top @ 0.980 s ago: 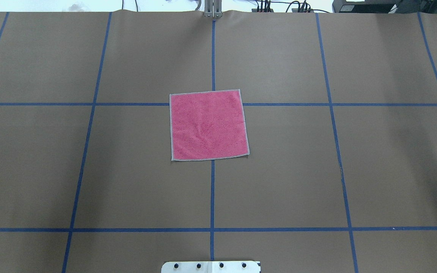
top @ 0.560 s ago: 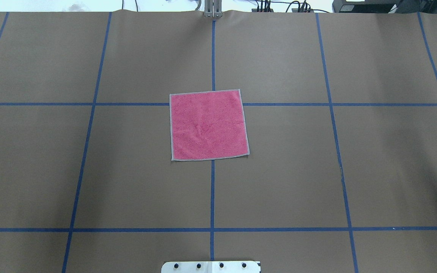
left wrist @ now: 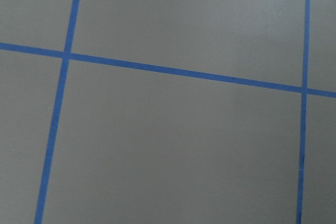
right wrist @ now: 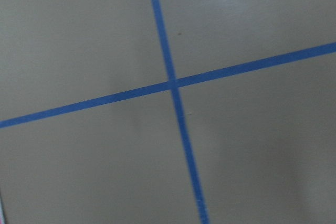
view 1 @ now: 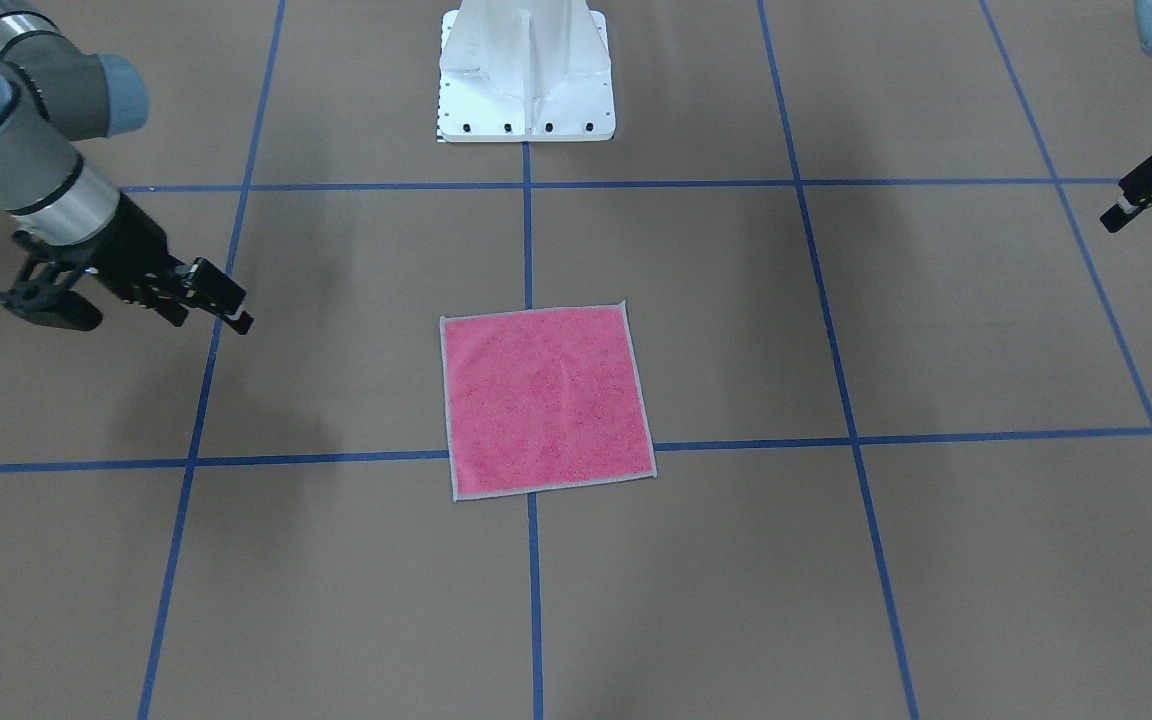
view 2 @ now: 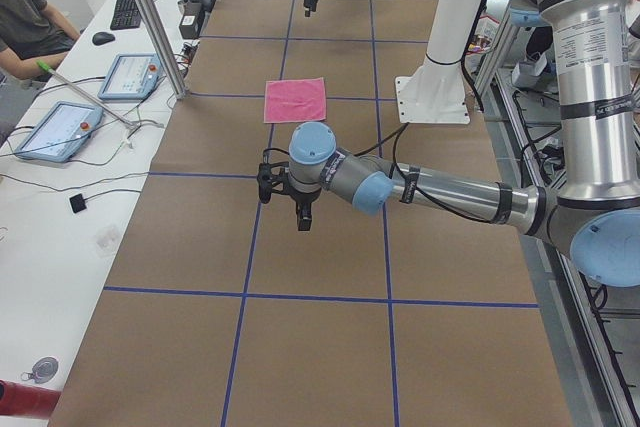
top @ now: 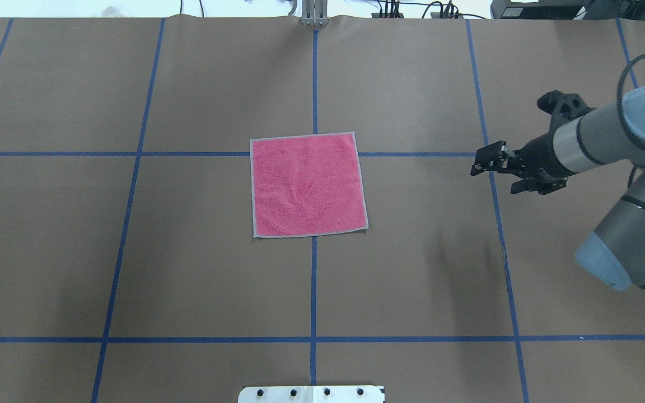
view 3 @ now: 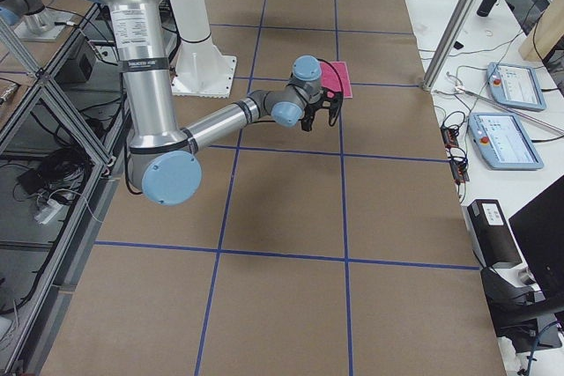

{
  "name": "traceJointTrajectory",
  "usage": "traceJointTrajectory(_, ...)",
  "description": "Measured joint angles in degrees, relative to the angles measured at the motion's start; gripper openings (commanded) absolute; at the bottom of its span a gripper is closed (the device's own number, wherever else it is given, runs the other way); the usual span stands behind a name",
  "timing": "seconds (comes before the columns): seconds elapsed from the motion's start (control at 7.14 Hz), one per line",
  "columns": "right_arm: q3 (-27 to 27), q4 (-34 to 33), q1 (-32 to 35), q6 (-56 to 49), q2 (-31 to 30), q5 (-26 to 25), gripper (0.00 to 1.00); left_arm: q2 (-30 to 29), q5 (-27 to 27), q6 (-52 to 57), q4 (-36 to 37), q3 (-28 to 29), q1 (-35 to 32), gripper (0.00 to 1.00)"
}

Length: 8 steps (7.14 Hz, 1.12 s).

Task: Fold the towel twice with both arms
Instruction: 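Move the right gripper to the towel corner nearest it while the left arm enters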

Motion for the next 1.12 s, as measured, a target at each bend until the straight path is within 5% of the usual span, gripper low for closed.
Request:
traceJointTrajectory(0.42,-2.1,-2.8,-11.9,15.0,8.9,-12.5,0.92,-3.8,0.1,-8.4,0.1,0.2,4.1,0.99)
traceJointTrajectory(0.84,-8.2,-5.1,-14.6,20.5,15.7,-16.2,0.87,-13.6,4.7,-29.1,0.0,-0.2,14.3,0.99)
traceJointTrajectory(1.12,-10.0,-5.2,-16.0,22.9,17.3,-17.5,0.72,-20.3,12.5,-42.5,-0.1,-0.2,23.6,0.99)
